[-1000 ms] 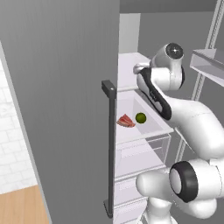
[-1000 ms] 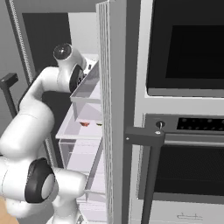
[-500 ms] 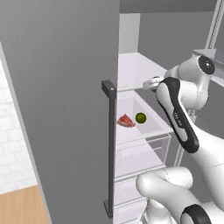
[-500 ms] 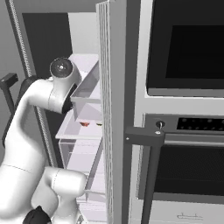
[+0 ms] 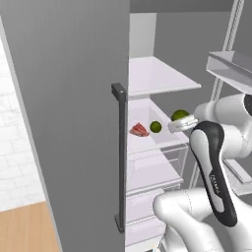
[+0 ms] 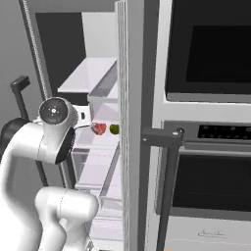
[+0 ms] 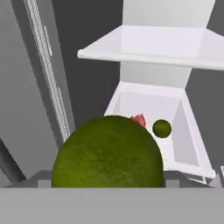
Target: Place one lime and one steak in each tupperware on the nearby counter, to pack two identical lunches.
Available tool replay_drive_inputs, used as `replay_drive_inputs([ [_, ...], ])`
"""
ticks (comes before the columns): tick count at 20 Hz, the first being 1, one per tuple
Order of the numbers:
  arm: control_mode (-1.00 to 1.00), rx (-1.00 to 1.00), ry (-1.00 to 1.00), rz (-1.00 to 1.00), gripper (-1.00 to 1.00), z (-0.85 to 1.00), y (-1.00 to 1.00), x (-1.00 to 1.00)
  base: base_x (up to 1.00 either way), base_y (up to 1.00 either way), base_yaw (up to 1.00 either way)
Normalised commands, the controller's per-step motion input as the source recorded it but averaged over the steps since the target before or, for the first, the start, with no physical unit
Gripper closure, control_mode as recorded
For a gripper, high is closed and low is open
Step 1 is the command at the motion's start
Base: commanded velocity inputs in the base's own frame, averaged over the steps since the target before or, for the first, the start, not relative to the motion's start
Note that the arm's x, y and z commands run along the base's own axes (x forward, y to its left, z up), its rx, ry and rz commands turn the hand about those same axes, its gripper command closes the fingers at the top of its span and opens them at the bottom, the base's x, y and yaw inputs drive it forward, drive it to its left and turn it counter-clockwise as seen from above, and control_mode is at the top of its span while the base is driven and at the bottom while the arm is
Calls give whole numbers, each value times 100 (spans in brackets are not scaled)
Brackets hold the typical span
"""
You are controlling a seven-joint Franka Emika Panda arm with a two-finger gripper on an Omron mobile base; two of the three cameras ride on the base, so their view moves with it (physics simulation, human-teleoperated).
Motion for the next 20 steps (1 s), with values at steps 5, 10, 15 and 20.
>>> replay_drive_inputs([
  [5, 100, 0, 0, 0, 100, 0, 0, 0, -100, -1, 1],
  [10, 100, 0, 0, 0, 100, 0, 0, 0, -100, -37, -11],
  [15, 100, 0, 0, 0, 100, 0, 0, 0, -73, -85, -30],
  [20, 100, 0, 0, 0, 100, 0, 0, 0, -11, -100, -50],
])
